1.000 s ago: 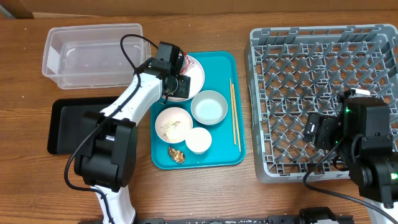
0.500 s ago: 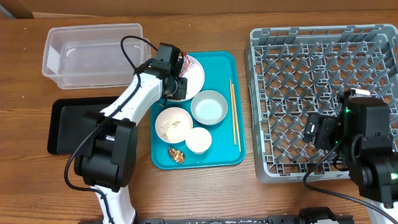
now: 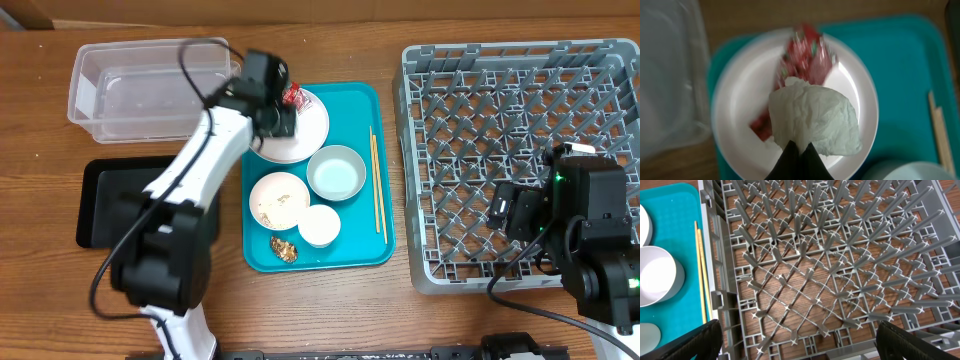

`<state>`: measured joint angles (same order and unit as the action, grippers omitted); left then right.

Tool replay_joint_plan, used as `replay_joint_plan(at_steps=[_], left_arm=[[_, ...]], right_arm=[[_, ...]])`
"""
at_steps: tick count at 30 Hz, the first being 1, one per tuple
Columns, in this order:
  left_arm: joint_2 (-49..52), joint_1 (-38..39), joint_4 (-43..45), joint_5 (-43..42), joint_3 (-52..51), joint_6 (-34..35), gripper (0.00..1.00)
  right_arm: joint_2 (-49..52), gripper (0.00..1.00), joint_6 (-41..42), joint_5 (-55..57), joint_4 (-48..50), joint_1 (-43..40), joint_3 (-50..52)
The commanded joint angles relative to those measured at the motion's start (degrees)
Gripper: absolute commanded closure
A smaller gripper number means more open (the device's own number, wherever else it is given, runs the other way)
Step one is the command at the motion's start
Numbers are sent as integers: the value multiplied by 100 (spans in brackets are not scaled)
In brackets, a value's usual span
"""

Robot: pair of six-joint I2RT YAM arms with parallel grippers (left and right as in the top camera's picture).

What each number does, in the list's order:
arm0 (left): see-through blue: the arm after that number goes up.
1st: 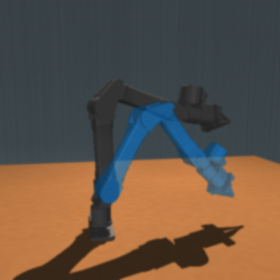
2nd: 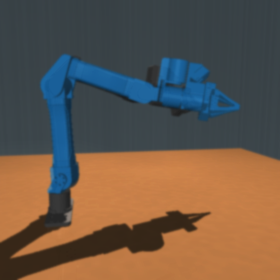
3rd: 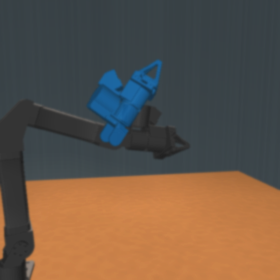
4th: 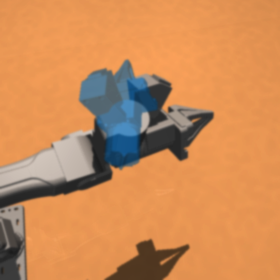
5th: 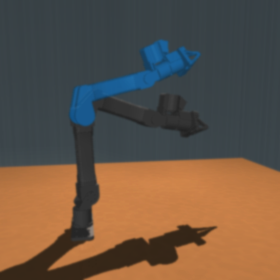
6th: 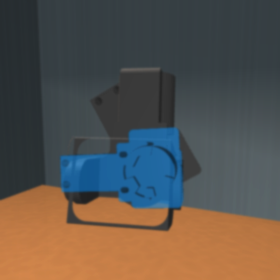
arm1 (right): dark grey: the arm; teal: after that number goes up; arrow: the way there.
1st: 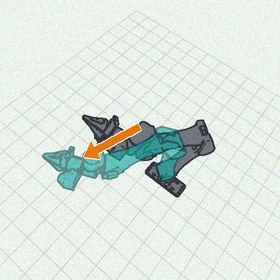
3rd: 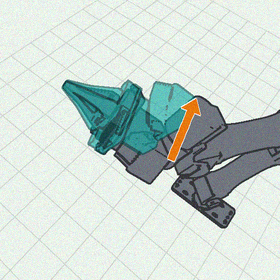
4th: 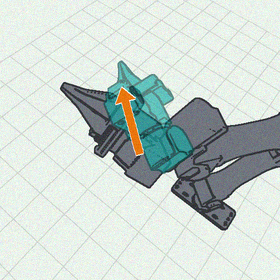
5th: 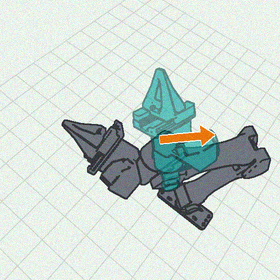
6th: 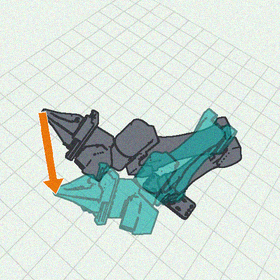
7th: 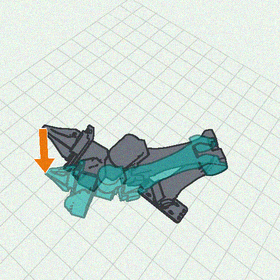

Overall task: Sort waste into correct bins and load items into the dishwasher
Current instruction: 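Carry the tissue with the left gripper into the clear bin, then return the left gripper to the plate and grasp the red wrapper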

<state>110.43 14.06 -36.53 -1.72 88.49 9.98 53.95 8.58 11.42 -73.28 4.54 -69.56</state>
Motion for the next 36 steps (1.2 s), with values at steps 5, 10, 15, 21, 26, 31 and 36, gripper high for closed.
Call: replay_joint_plan(at_steps=[5,10,15,21,26,31,36], left_arm=[[-533,-684,487,1147,726,-9,96],[-256,-1086,531,1307,726,-7,96],[153,-1394,505,1276,726,-7,91],[205,-1443,518,1233,844,-11,53],[188,-1246,72,361,1259,-13,48],[212,-874,-199,-608,1222,-188,41],[275,-485,-400,-452,929,-422,39]], right_arm=[[-20,0,24,74,7,-22,-133],[-17,0,24,74,9,-22,-133],[-20,0,24,74,4,-22,-133],[-20,0,24,74,-9,-22,-133],[-20,0,24,74,-9,-22,-133],[-20,0,24,74,-11,-22,-133],[-20,0,24,74,-11,-22,-133]])
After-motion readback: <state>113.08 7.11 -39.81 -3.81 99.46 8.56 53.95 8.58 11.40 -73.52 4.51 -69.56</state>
